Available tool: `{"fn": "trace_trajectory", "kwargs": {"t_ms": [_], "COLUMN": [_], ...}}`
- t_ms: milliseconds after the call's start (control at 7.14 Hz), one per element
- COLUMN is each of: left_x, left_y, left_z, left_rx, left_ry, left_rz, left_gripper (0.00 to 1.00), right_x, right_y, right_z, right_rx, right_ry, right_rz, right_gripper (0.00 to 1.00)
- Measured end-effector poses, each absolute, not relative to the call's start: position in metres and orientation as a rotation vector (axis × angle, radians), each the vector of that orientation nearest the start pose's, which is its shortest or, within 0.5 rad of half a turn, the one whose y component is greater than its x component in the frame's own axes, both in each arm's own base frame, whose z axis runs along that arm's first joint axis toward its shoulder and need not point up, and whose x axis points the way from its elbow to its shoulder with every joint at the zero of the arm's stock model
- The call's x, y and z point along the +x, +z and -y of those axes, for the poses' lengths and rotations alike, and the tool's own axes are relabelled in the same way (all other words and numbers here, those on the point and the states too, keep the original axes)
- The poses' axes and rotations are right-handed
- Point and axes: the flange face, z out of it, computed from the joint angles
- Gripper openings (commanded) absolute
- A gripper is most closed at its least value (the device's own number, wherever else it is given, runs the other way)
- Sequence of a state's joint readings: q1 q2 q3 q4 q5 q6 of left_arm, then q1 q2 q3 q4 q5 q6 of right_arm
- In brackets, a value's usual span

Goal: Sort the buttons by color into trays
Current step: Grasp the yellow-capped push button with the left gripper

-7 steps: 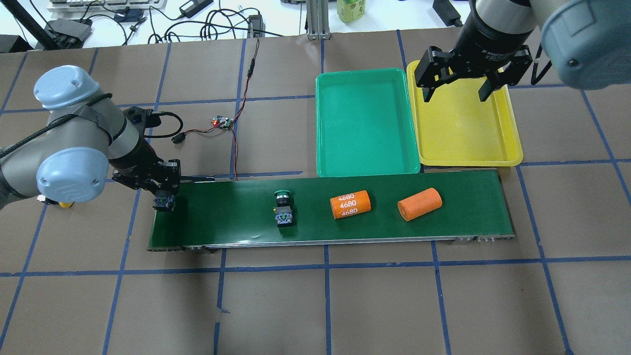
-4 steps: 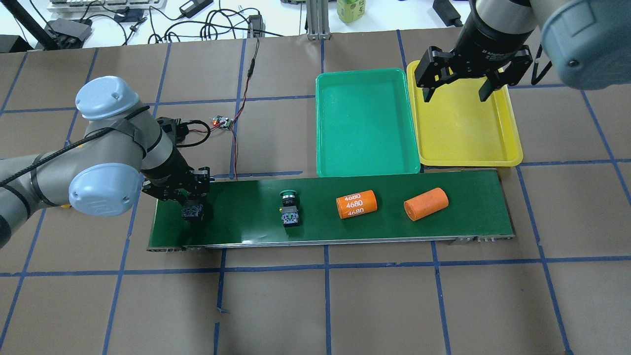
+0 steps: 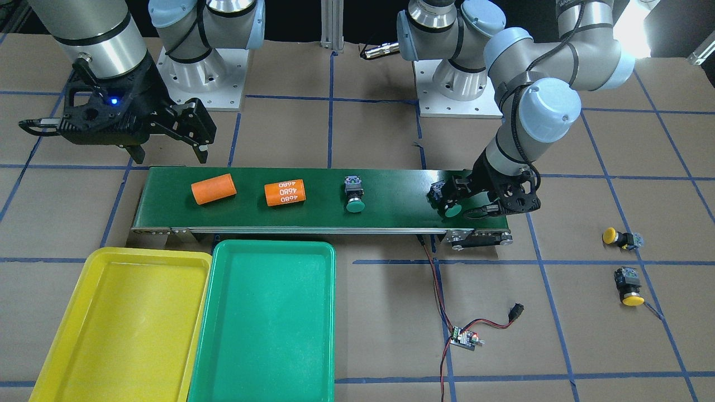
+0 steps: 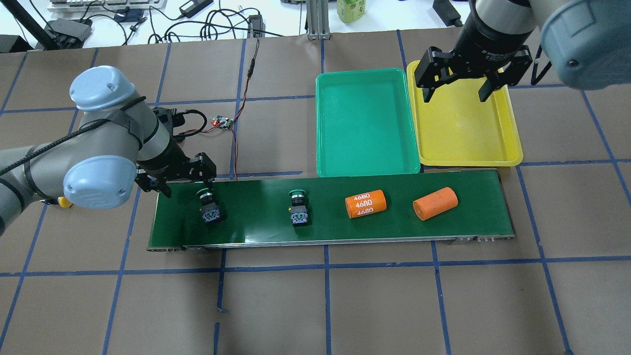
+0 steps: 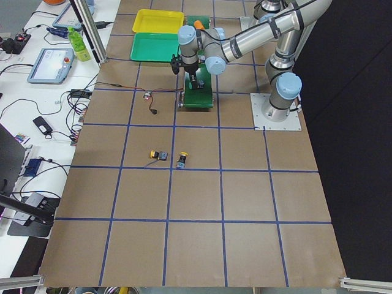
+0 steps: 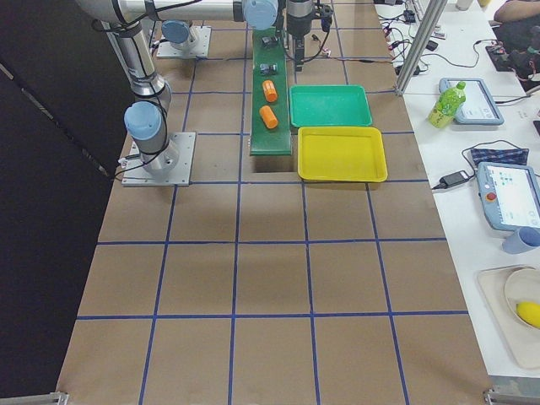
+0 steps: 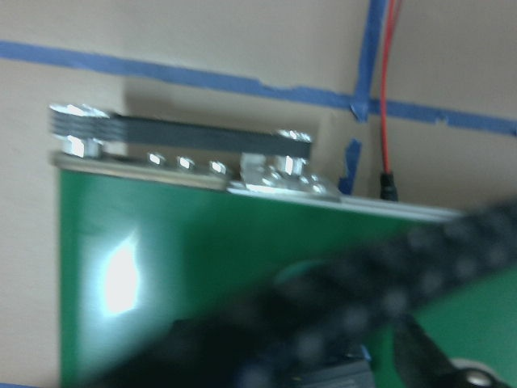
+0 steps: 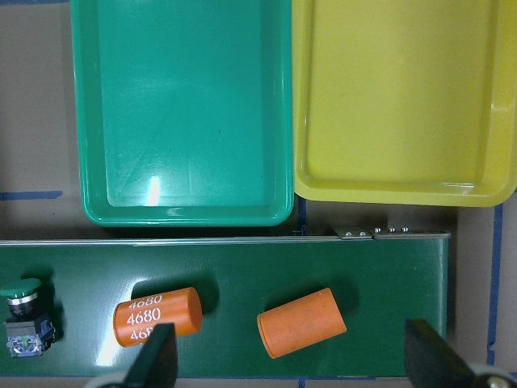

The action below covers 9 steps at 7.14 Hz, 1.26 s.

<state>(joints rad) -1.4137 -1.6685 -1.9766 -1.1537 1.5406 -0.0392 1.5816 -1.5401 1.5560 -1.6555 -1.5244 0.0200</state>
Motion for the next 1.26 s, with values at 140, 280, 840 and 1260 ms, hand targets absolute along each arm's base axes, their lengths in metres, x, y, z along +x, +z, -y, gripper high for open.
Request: {"fn": "trace_trajectory", "kwargs": {"t_ms": [140, 280, 840, 1260], "left_x": [-0.023, 0.026, 0.224, 0.305], "left_y": [0.301, 0.308, 0.287, 0.233], "left_z": [0.508, 0.524, 0.549, 0.535], "left_rx": [-0.336, -0.301, -0.044, 0.130], "left_ry": [0.131, 0.136, 0.147, 0.145], "left_rz": [-3.159, -3.165, -3.135, -3.153], "left_gripper": [1.00, 1.00, 1.00, 1.00], "right_x": [0.143, 0.143, 0.143, 0.143], "right_y": [0.489, 0.489, 0.489, 0.489], "right_z": [0.510, 0.510, 0.510, 0.510], "right_rx": [0.012, 0.013, 0.012, 0.012], "right_ry": [-0.106, -0.106, -0.106, -0.106], "right_rz": [-3.092, -3.092, -3.091, -3.092], "right_gripper": [1.00, 1.00, 1.00, 1.00]}}
